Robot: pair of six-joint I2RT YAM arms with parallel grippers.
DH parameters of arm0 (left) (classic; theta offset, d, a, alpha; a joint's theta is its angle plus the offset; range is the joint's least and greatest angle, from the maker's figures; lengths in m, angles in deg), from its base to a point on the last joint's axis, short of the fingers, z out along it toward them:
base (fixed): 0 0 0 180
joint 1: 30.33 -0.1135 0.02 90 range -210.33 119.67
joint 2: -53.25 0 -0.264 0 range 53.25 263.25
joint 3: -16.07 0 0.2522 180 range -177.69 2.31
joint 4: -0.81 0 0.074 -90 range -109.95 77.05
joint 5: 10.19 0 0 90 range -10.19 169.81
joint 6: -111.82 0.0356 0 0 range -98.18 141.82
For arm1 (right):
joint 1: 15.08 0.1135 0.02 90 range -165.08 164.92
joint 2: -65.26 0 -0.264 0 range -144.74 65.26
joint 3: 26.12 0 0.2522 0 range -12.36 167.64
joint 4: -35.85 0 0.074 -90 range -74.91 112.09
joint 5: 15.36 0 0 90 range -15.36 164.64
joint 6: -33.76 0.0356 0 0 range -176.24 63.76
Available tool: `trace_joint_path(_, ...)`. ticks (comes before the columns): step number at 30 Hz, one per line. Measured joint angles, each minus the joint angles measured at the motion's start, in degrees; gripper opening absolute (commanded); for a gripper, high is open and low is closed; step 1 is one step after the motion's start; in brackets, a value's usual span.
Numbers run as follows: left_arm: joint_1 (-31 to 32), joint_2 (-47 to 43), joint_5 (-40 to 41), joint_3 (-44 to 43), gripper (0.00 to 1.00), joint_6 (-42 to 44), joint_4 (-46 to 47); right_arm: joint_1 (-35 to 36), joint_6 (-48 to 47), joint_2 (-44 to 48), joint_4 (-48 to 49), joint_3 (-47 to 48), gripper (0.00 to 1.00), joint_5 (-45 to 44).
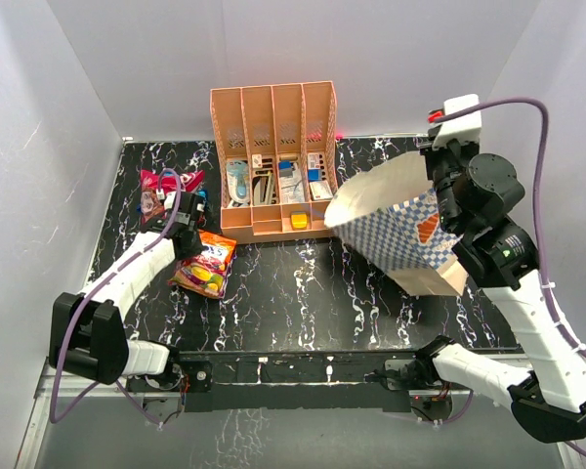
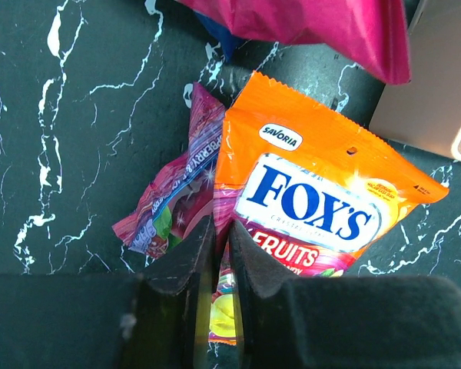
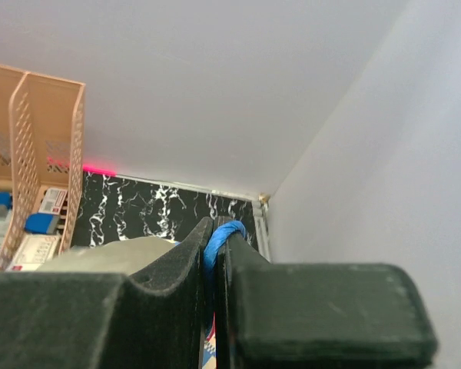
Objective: Take the snacks out of the paper bag
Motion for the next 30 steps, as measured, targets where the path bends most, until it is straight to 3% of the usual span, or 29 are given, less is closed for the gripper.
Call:
trace_joint_path(8,0.0,-1.3,0.0,1.4,0.31,0.2,0.2,0.0,-11.2,-0.2,-5.6,0.9,0.08,20.7)
trace_joint_path(12,0.0,-1.4,0.0,1.4,0.54,0.7,0.2,0.0,-11.0,-0.3,-12.3,0.1,0.08,32.8)
trace_joint_path(15,0.0,-1.8,-0.3,1.3,0.7,1.4,0.0,0.0,-8.0,2.5,-12.9,-4.6,0.08,37.2)
trace_joint_path(20,-0.1,-2.9,-2.5,-1.7,0.97,2.1,-1.4,0.0,3.3,10.1,-13.0,-11.3,0.08,32.7)
trace_joint_path(25,-0.1,-5.8,-7.7,-6.9,0.98,2.3,-1.8,0.0,16.6,15.3,-12.7,-12.4,0.08,24.0)
trace_joint_path(30,-0.1,-11.8,-19.2,-9.6,0.98,2.3,0.3,0.0,25.2,18.4,-13.0,-12.4,0.08,23.2)
